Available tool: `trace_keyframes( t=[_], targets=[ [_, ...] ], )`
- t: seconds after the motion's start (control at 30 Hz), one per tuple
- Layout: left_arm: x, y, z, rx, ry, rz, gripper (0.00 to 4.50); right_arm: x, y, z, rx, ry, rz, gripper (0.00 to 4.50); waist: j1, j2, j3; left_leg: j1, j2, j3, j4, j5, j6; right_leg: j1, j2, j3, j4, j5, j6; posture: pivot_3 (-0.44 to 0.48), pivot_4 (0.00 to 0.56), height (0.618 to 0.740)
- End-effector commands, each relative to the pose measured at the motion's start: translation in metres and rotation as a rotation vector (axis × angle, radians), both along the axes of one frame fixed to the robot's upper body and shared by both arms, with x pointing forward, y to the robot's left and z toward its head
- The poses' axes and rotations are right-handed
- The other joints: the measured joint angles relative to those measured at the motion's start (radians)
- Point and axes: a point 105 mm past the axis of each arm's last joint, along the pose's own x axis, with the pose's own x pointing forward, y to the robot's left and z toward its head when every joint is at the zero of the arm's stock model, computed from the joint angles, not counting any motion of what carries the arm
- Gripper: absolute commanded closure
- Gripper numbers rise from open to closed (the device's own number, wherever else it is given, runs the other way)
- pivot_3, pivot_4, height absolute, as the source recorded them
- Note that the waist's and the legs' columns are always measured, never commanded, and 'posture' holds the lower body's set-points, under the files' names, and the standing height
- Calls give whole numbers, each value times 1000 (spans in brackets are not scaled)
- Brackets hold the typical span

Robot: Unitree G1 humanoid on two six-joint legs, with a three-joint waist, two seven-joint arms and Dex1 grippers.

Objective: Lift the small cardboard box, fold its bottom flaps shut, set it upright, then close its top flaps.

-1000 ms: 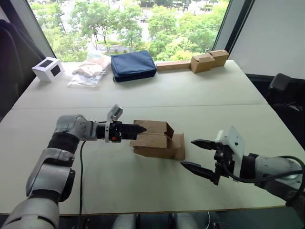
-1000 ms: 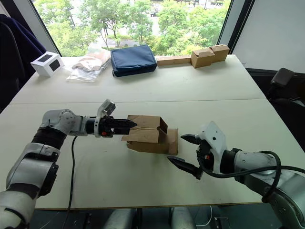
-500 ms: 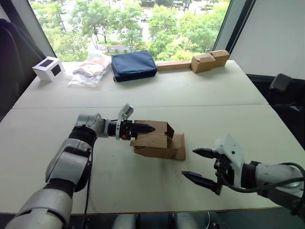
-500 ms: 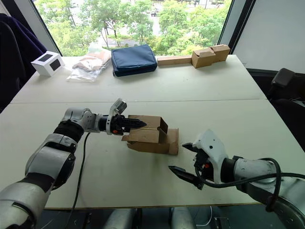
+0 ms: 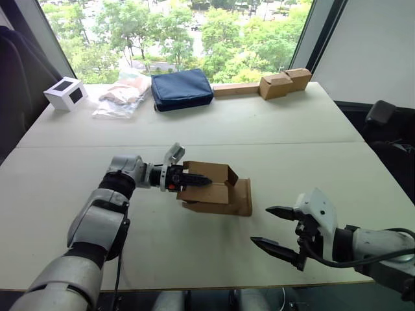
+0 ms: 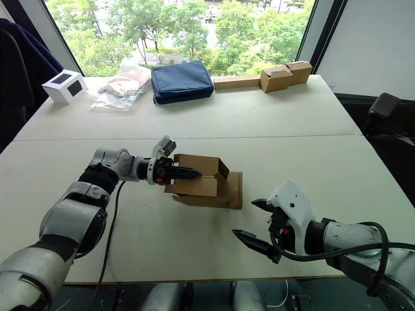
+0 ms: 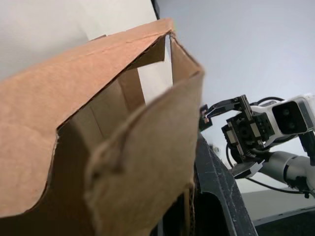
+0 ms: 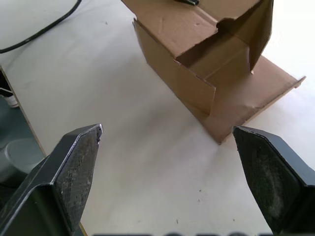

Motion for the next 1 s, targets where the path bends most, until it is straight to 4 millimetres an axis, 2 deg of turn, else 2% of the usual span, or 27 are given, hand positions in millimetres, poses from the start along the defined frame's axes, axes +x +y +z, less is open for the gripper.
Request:
trace_keyframes(
  t=[0.03, 0.1, 0.17, 0.23, 0.33, 0.47, 0.5, 0.6, 0.67, 0.8, 1.0],
  targets=[
    [10, 10, 30, -50, -155, 34, 4438, 8, 5, 16, 93, -67, -4, 0, -2, -1, 1, 0, 0, 0, 0, 0, 0, 0, 0, 0, 0, 0, 0, 0, 150, 740],
    [16, 19, 54, -65, -313, 65, 4438, 25, 0, 33, 187, -149, -82, 0, -3, -1, 1, 0, 1, 0, 0, 0, 0, 0, 0, 0, 0, 0, 0, 0, 150, 740],
    [25, 23, 71, 13, -537, 105, 4438, 43, -6, 48, 288, -215, -169, 0, -4, -1, 1, -1, 2, 0, 1, 0, 0, -1, 0, 1, 0, 0, 0, 0, 150, 740],
    [28, 25, 92, 33, -685, 138, 4438, 56, -13, 58, 384, -249, -248, 0, 0, -1, 1, -1, 1, 0, 1, 0, 0, -1, -4, 1, 2, 0, 0, 0, 150, 740],
    [27, 33, 131, -16, -828, 203, 4500, 81, -19, 75, 509, -338, -370, 819, 2, -1, 1, -1, 0, 0, 1, 0, -1, -2, -5, 1, 3, 0, 0, 0, 150, 740],
    [22, 40, 149, -13, -929, 226, 4500, 107, -12, 102, 619, -446, -421, 2128, -4, -1, 1, -2, -2, 2, 2, 1, -1, -4, -6, 1, 6, 0, 0, 0, 150, 740],
    [21, 42, 154, -17, -941, 233, 4500, 112, -9, 108, 631, -465, -420, 2655, -7, -1, 1, -1, -3, 2, 2, 1, -1, -5, -6, 1, 9, 0, 0, 0, 150, 740],
    [19, 47, 166, -25, -981, 254, 4500, 123, 3, 114, 601, -506, -383, 3647, -8, -1, 1, -2, -3, 2, 2, 1, -1, -7, -4, 1, 12, 0, 0, 0, 150, 740],
    [18, 52, 173, -30, -1002, 265, 4500, 132, 9, 121, 603, -535, -370, 4476, -13, -1, 1, -2, -3, 2, 2, 1, -1, -7, -3, 1, 13, 0, 0, 0, 150, 740],
    [14, 57, 176, -35, -1006, 259, 4500, 143, 26, 135, 608, -567, -322, 4476, -25, -1, 1, -2, -3, 2, 2, 1, -1, -8, -3, 1, 13, 0, 0, 0, 150, 740],
    [10, 50, 175, -33, -1018, 217, 4500, 159, 51, 150, 625, -608, -248, 4476, -28, -1, 1, -2, -3, 2, 2, 1, -1, -8, -3, 1, 14, 0, 0, 0, 150, 740]
  ],
)
